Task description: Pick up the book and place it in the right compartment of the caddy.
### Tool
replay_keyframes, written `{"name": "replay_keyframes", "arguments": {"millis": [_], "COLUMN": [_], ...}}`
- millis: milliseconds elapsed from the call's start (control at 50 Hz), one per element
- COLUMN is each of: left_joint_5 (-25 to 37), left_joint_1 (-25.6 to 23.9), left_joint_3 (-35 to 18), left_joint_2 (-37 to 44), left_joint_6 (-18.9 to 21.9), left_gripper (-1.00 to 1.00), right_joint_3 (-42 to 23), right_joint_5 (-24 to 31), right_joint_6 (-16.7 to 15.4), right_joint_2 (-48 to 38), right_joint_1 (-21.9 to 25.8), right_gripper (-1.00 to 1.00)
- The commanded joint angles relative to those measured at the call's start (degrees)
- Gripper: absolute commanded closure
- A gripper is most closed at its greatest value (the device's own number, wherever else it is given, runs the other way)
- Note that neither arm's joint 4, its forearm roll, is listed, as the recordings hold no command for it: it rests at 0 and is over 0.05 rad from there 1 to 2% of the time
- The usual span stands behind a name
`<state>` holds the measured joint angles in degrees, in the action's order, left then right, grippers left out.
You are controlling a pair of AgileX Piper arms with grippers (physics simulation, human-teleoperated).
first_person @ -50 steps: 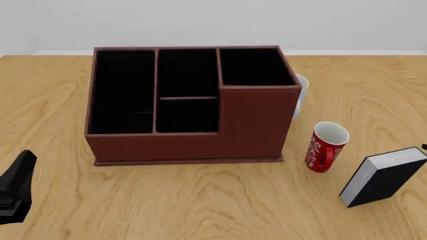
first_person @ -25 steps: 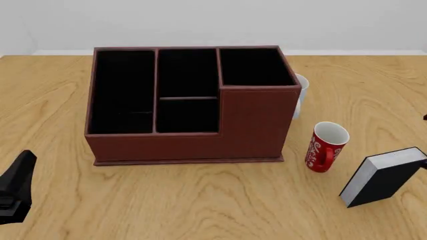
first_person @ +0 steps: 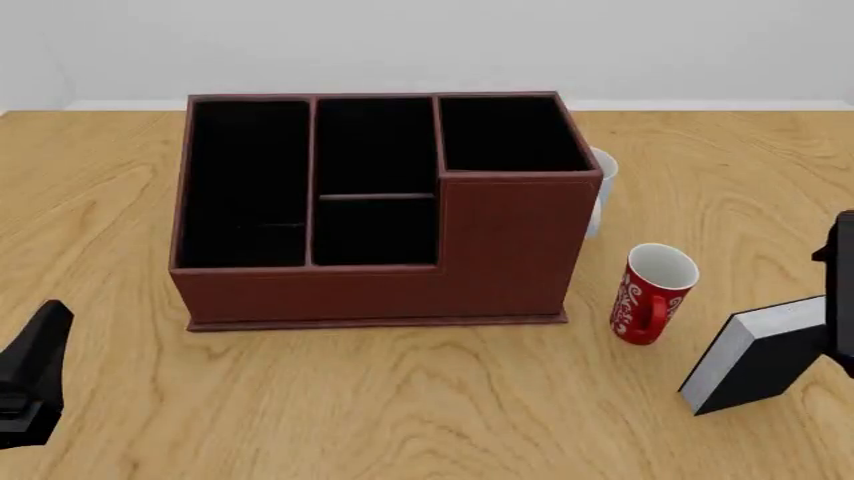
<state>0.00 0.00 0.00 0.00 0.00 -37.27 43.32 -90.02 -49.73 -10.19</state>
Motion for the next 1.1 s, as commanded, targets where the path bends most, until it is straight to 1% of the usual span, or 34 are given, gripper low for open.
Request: {"name": "replay_keyframes", "arguments": {"millis": [20,100,120,200,360,420,440,480,580,740,800,900,1020,1100], "left_joint_5": [0.0,0.0,0.0,0.0,0.0,0.0,0.0,0.0,0.0,0.0,0.0,0.0,0.0,0.0], "left_joint_1": [0.0,0.0,0.0,0.0,0.0,0.0,0.0,0.0,0.0,0.0,0.0,0.0,0.0,0.0], "left_joint_3": [0.0,0.0,0.0,0.0,0.0,0.0,0.0,0.0,0.0,0.0,0.0,0.0,0.0,0.0], "left_joint_2": [0.0,0.0,0.0,0.0,0.0,0.0,0.0,0.0,0.0,0.0,0.0,0.0,0.0,0.0], "left_joint_6": [0.0,0.0,0.0,0.0,0.0,0.0,0.0,0.0,0.0,0.0,0.0,0.0,0.0,0.0], "left_gripper": [-1.00,-1.00,-1.00,-1.00,-1.00,-1.00,-1.00,-1.00,-1.00,-1.00,-1.00,-1.00,-1.00,-1.00], "right_joint_3": [1.6,2.4,3.3,3.4,3.2,3.2,3.5,2.8,3.2,2.5,2.7,1.8,2.8,2.9], "right_joint_5": [-0.8,-1.2,-3.1,-3.5,-4.4,-4.8,-5.3,-4.8,-5.8,-6.3,-7.5,-7.9,-10.0,-10.7], "right_joint_6": [-1.0,-2.3,-4.2,-3.9,-4.8,-5.7,-6.5,-6.0,-6.1,-7.1,-7.6,-7.7,-9.0,-8.3], "right_joint_2": [-1.4,-1.8,-2.9,-3.6,-5.2,-5.7,-5.8,-6.0,-6.7,-8.2,-9.0,-10.2,-11.8,-12.7], "right_joint_1": [-0.4,-1.2,-2.6,-2.3,-2.4,-3.2,-3.6,-3.3,-3.2,-3.8,-3.7,-3.5,-4.3,-3.6], "right_gripper": [-1.00,-1.00,-1.00,-1.00,-1.00,-1.00,-1.00,-1.00,-1.00,-1.00,-1.00,-1.00,-1.00,-1.00]}}
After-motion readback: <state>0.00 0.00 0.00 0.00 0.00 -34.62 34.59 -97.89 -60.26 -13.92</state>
